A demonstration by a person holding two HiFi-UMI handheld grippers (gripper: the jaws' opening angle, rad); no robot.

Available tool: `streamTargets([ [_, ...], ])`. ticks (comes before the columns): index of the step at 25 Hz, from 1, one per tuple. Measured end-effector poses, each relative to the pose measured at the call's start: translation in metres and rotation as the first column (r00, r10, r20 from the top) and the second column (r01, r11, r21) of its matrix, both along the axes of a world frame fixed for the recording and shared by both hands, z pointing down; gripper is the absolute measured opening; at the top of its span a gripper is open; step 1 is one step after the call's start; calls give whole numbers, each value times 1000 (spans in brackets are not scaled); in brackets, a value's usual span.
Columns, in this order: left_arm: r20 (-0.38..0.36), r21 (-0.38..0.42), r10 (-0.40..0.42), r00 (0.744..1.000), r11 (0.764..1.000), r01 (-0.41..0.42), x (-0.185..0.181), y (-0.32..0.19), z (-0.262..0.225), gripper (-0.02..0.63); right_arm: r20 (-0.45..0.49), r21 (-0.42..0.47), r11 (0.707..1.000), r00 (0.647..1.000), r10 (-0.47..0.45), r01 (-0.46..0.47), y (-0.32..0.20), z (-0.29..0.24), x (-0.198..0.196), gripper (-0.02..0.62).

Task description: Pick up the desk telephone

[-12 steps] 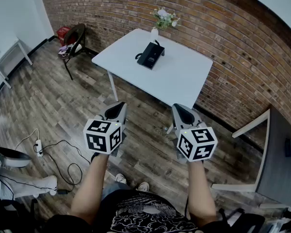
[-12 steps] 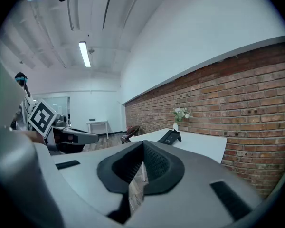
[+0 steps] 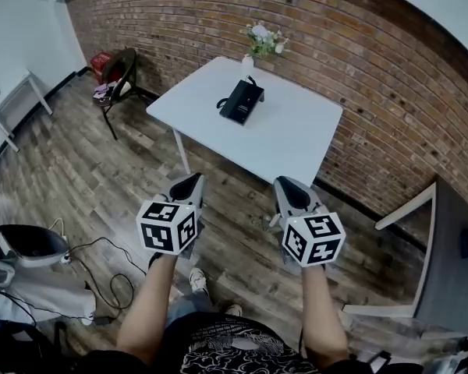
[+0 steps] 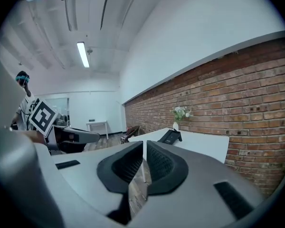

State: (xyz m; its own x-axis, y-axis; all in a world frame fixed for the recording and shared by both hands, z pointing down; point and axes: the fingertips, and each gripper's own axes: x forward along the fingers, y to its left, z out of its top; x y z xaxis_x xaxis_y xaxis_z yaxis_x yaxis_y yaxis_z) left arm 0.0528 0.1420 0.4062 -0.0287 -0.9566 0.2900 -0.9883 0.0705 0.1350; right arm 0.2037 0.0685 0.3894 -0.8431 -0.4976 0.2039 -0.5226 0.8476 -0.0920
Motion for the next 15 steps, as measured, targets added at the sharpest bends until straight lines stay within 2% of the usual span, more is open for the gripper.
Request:
streamTargets([
  [10, -35, 21, 68, 997, 998, -67, -48, -57, 12, 9, -20, -17, 999, 999, 32, -33, -49, 16, -55, 6],
  [13, -52, 21, 95, 994, 995, -94, -70, -81, 13, 14, -28, -29, 998, 998, 49, -49, -69, 19, -78, 44],
  [15, -65, 19, 118, 991, 993, -117, -85, -97, 15, 34, -34, -38, 997, 997, 63, -64, -82, 21, -94, 46],
])
